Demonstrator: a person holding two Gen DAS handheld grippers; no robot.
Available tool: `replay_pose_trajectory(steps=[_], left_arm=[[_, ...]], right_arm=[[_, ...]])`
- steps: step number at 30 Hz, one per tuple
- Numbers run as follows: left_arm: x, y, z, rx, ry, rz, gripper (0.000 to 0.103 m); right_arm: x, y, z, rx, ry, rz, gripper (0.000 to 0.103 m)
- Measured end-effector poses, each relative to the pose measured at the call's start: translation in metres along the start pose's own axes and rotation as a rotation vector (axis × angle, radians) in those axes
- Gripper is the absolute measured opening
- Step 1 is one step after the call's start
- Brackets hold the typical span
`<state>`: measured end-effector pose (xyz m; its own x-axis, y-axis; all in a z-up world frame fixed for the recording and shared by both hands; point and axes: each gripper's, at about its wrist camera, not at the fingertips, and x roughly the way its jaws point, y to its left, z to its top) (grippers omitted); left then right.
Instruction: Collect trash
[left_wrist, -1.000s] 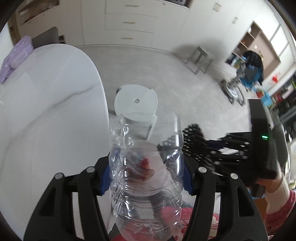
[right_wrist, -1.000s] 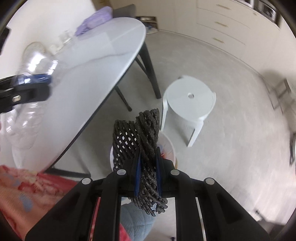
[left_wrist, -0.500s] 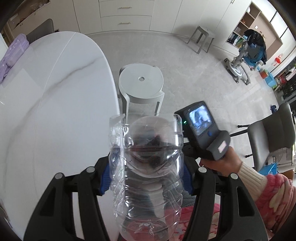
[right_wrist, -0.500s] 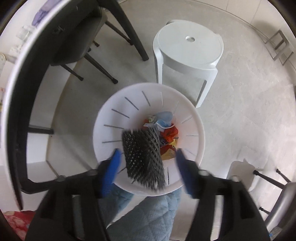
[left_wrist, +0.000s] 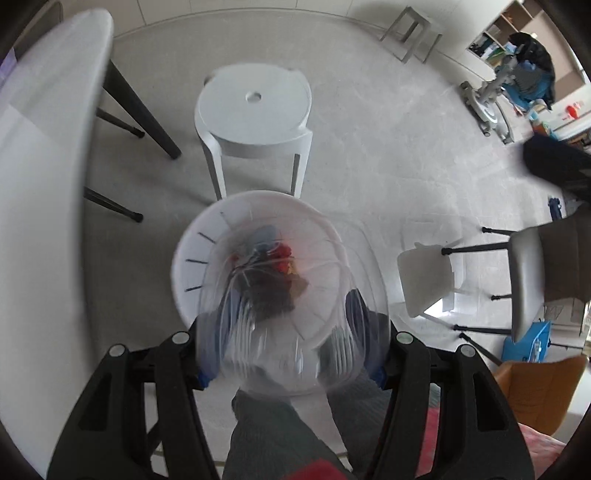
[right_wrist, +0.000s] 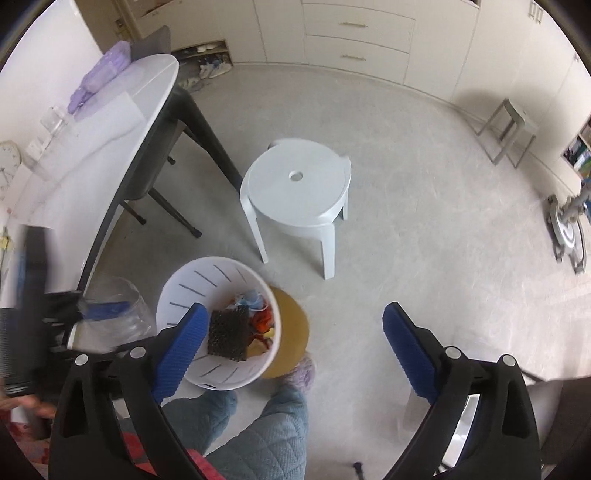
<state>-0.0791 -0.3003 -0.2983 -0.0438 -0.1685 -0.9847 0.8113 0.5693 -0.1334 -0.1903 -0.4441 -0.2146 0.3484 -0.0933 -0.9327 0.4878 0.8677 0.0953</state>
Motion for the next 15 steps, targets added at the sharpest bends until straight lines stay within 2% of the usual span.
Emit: replay_pose_trajectory(steps=[4, 6, 8, 11, 13, 15], left_arm=[[0.051, 0.005, 0.006, -0.078, 0.079, 0.029, 0.062], [0.053, 0.006, 0.007, -0.116, 0.088, 0.023, 0.065], [0.041, 0.004, 0.009, -0.141, 0.042, 0.019, 0.082], [0.012, 0.000, 0.011, -0.154, -0.027, 0.035, 0.085], [-0.002, -0.003, 0.015, -0.168, -0.047, 0.038, 0.085], [-0.031, -0.002, 0.015, -0.196, -0.097, 0.038, 0.085]], right_arm=[[0.009, -0.009, 0.008, -0.051, 0.031, 0.024, 0.095], [0.012, -0.007, 0.011, -0.088, 0.039, 0.035, 0.095], [0.010, -0.005, 0.014, -0.127, 0.041, 0.049, 0.095], [0.009, -0.004, 0.018, -0.150, 0.047, 0.062, 0.095], [0.003, -0.004, 0.022, -0.155, 0.028, 0.071, 0.095], [-0.008, -0.004, 0.028, -0.156, 0.002, 0.072, 0.095]])
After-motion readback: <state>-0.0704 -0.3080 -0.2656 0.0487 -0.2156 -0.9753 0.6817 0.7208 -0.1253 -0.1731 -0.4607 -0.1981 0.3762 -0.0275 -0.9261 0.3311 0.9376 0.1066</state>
